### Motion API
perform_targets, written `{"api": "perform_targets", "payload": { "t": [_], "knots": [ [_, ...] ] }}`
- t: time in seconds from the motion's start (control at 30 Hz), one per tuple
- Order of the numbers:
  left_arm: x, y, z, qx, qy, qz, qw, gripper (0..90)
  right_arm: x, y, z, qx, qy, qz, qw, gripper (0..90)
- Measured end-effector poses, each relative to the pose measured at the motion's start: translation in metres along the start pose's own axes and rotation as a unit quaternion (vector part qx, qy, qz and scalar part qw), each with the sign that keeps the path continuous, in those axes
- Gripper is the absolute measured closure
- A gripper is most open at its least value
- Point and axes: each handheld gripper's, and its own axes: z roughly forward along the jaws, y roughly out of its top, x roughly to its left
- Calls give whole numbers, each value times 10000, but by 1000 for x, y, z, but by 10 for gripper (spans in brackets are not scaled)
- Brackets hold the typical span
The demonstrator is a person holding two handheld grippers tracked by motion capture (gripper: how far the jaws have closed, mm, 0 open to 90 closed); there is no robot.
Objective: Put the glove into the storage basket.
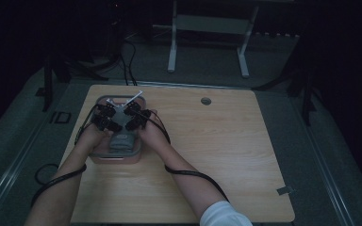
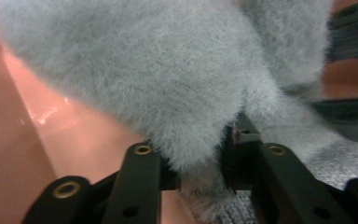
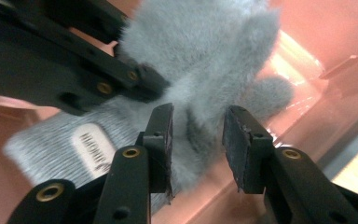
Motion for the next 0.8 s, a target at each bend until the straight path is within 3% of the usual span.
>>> {"api": "perform_targets", "payload": {
  "t": [0.1,0.23,0.27,0.3,0.37,0.4,0.43,0.47,0.5,0.57,0.7,0.73,0.8],
  "knots": [
    [1,0,-2,-39,109,-108,9999,588,0,0,-9,-163,164,-3,9997,534],
    [0,-1,-8,-187,208,-149,9995,451,2,0,-16,-262,157,-228,9993,469],
    [1,-2,-15,-362,224,-183,9989,405,2,1,-18,-272,164,-216,9993,460],
    [1,-2,-15,-362,224,-183,9989,375,2,1,-18,-272,164,-216,9993,460],
    [2,-4,-29,-731,297,-253,9966,317,1,0,-25,-444,238,-254,9984,397],
    [2,-4,-29,-731,297,-253,9966,300,0,-1,-27,-500,230,-261,9981,388],
    [4,-7,-40,-997,367,-282,9939,299,-3,-2,-29,-531,230,-232,9981,363],
    [4,-7,-40,-997,367,-282,9939,282,-4,-3,-31,-545,241,-211,9980,333],
    [5,-9,-44,-1057,344,-246,9935,253,-6,-4,-33,-577,259,-220,9978,324],
    [3,-16,-57,-1354,404,-141,9899,247,-10,-7,-36,-631,254,-206,9975,281],
    [-3,-23,-67,-1550,353,32,9873,183,-16,-15,-44,-696,444,-215,9964,185],
    [-9,-27,-72,-1654,231,152,9858,168,-16,-17,-46,-707,464,-259,9961,175],
    [-15,-31,-76,-1729,187,250,9844,165,-14,-22,-49,-718,479,-427,9954,149]
  ]
}}
